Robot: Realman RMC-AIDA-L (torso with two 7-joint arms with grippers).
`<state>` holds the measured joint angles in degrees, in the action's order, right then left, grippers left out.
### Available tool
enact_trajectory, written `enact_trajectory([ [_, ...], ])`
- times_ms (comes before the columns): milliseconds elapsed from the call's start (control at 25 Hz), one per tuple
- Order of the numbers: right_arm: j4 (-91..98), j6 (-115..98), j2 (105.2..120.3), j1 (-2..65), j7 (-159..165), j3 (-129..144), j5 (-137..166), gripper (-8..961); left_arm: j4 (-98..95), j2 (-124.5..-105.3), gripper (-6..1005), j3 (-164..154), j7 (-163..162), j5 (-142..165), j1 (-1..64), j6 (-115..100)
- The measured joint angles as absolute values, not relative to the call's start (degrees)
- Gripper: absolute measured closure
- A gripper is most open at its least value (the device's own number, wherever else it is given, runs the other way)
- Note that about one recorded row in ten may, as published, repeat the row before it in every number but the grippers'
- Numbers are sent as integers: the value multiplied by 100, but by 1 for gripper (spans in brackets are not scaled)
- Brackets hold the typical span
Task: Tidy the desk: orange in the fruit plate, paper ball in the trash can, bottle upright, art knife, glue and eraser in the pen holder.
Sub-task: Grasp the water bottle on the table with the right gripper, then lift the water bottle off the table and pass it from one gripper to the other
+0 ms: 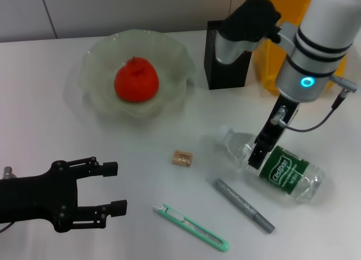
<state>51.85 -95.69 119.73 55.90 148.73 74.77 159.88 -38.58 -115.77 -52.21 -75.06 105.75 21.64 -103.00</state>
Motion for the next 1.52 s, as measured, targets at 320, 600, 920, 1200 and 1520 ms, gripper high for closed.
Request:
enact_trajectory([
  [320,4916,-9298,11970,5634,15040,8044,15753,195,-3806,-11575,185,-5221,-7506,10579,2168,-10274],
  [600,4794,-9207,11974,5635,15066,8370,15504,194,-3797,-11575,185,-5220,-7506,10582,2177,-10239],
  [920,4728,-9157,11978,5618,15025,8530,15501,195,-3797,-11575,185,-5220,-7506,10582,2203,-10184],
  [1200,4865,-9211,11943,5516,14879,8512,15501,194,-3797,-11575,185,-5194,-7506,10582,2213,-10184],
  [1520,6129,-9779,11916,5012,14454,7829,15492,194,-3797,-11577,186,-5174,-7544,10580,2217,-10187],
])
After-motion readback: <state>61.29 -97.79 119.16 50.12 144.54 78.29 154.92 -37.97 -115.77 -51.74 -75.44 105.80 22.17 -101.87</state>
